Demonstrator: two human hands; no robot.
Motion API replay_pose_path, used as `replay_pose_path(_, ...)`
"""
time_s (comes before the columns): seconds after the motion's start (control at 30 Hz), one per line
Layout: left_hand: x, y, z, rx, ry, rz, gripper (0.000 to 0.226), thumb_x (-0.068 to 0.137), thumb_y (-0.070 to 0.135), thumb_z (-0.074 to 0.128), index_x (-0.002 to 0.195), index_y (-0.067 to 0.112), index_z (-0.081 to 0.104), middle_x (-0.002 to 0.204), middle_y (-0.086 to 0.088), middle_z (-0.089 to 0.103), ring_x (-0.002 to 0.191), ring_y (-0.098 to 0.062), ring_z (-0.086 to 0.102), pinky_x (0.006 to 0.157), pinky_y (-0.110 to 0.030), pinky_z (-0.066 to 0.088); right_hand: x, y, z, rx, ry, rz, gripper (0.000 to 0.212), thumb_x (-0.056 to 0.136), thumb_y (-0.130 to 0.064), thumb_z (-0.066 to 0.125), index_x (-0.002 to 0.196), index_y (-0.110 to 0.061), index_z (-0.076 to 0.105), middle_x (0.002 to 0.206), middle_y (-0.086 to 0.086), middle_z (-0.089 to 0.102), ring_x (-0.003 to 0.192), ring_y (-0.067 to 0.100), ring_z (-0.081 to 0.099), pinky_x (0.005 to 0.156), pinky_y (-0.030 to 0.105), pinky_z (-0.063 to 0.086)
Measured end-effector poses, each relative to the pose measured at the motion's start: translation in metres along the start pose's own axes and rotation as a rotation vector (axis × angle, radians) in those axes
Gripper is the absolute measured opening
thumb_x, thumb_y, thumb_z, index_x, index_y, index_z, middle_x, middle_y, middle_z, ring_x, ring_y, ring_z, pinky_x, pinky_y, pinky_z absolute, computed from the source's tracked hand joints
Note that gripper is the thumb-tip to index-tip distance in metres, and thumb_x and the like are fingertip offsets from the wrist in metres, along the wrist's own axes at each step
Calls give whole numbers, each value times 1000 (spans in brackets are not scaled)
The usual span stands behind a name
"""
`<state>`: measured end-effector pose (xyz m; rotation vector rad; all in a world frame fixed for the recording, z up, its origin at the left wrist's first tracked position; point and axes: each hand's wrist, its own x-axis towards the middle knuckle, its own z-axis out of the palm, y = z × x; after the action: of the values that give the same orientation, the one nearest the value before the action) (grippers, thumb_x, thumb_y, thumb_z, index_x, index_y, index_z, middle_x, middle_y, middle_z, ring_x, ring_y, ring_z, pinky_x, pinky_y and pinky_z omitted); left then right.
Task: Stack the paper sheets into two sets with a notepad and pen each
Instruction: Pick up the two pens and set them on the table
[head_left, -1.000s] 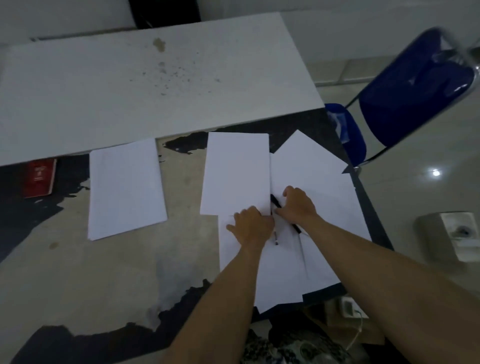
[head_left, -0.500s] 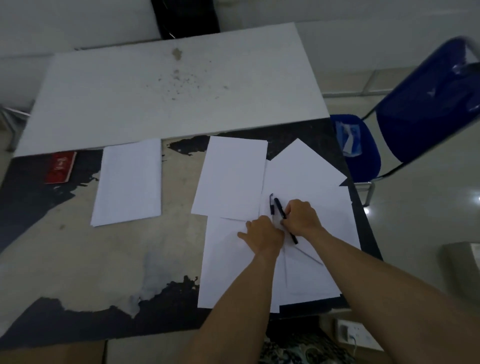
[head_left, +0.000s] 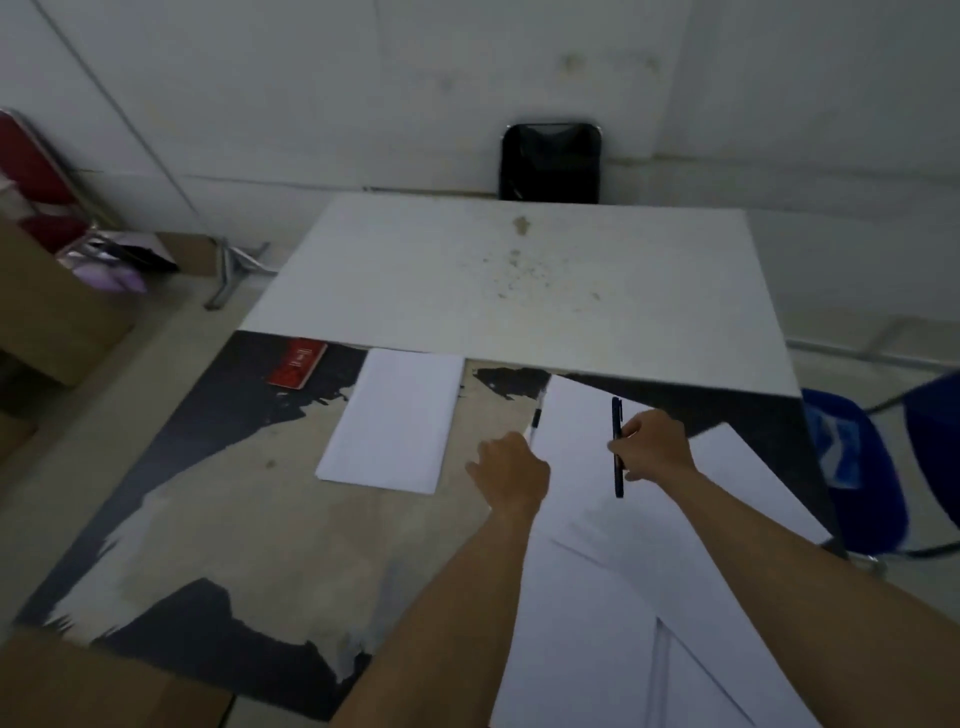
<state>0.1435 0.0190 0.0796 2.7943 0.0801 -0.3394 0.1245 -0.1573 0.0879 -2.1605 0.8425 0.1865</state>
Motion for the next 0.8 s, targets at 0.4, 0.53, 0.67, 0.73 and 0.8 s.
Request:
replay_pose_path(0.4, 241, -160, -124, -221, 125, -129, 18, 90, 9, 59, 103, -2, 66, 108, -20, 65, 98, -35, 65, 71, -34, 47, 93, -240, 171, 153, -146, -56, 15, 76, -4, 82, 79, -3, 68, 79, 15, 72, 62, 31, 74, 63, 45, 64)
replay_pose_path(0.53, 315, -198, -128, -229, 136, -94, 8, 87, 5, 61, 89, -2, 65, 96, -19, 66, 86, -34, 66, 62, -31, 42, 132, -292, 235, 175, -182, -21, 15, 78, -1, 80, 82, -1, 65, 82, 17, 72, 60, 32, 74, 62, 44, 64)
replay_pose_path(0.67, 383, -235, -117, -212, 148, -77, 10, 85, 4, 60, 76, 1, 61, 86, -19, 67, 78, -34, 67, 56, -31, 44, 171, -328, 291, 187, -193, 7, 16, 78, 0, 80, 78, -2, 64, 84, 18, 71, 63, 32, 75, 62, 44, 64)
replay_pose_path(0.73, 407, -248, -110, -213, 143, -74, 12, 86, 4, 61, 74, 2, 62, 85, -17, 67, 74, -29, 66, 54, -29, 44, 185, -338, 308, 197, -191, 10, 17, 78, -1, 81, 79, -3, 64, 84, 18, 72, 63, 31, 75, 62, 44, 64)
replay_pose_path(0.8, 434, -257, -101, -219, 129, -55, 15, 85, 3, 62, 71, 2, 60, 84, -16, 67, 70, -26, 64, 52, -29, 45, 204, -348, 329, 197, -180, 17, 18, 78, -3, 82, 83, -4, 65, 85, 16, 71, 61, 29, 74, 60, 43, 64)
